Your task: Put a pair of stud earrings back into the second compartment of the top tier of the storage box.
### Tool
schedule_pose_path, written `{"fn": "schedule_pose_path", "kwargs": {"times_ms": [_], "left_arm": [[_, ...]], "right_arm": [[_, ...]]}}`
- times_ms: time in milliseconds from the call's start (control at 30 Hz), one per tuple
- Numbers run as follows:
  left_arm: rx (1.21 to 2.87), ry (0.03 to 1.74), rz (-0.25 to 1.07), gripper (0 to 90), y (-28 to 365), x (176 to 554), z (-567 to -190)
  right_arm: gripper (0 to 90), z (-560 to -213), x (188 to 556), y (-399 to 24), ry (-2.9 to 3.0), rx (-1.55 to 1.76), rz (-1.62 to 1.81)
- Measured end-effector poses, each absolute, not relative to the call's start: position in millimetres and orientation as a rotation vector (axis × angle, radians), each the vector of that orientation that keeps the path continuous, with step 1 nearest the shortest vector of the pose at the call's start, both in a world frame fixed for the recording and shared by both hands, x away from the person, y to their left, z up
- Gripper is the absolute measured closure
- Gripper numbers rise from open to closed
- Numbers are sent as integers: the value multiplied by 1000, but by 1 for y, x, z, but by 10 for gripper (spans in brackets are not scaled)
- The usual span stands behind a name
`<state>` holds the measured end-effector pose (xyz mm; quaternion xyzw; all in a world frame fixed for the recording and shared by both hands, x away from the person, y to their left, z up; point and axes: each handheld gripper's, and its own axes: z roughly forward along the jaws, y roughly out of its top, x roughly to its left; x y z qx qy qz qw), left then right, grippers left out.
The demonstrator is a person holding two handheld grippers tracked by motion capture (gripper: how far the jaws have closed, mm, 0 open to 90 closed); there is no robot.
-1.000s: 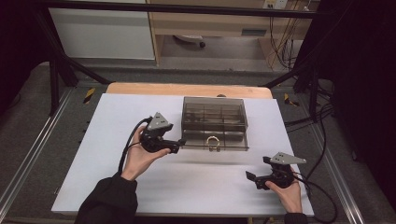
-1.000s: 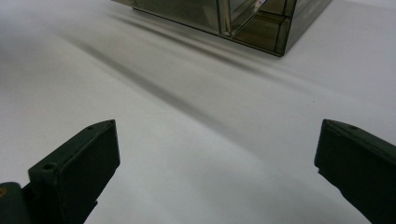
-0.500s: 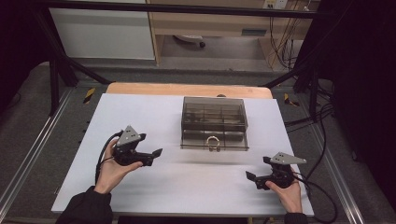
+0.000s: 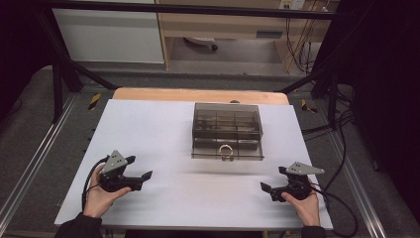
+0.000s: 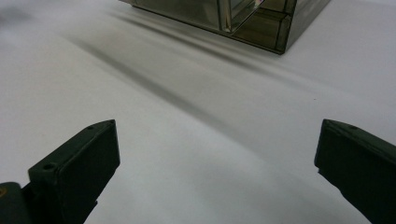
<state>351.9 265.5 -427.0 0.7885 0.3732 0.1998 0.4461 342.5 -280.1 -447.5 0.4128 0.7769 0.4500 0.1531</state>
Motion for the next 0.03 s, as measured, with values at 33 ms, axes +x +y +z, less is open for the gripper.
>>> {"fn": "schedule_pose_path", "kwargs": {"times_ms": [33], "left_arm": [[1960, 929, 497, 135, 268, 351, -429]], "right_arm": [[7, -447, 343, -280, 2228, 1180, 1291]]}}
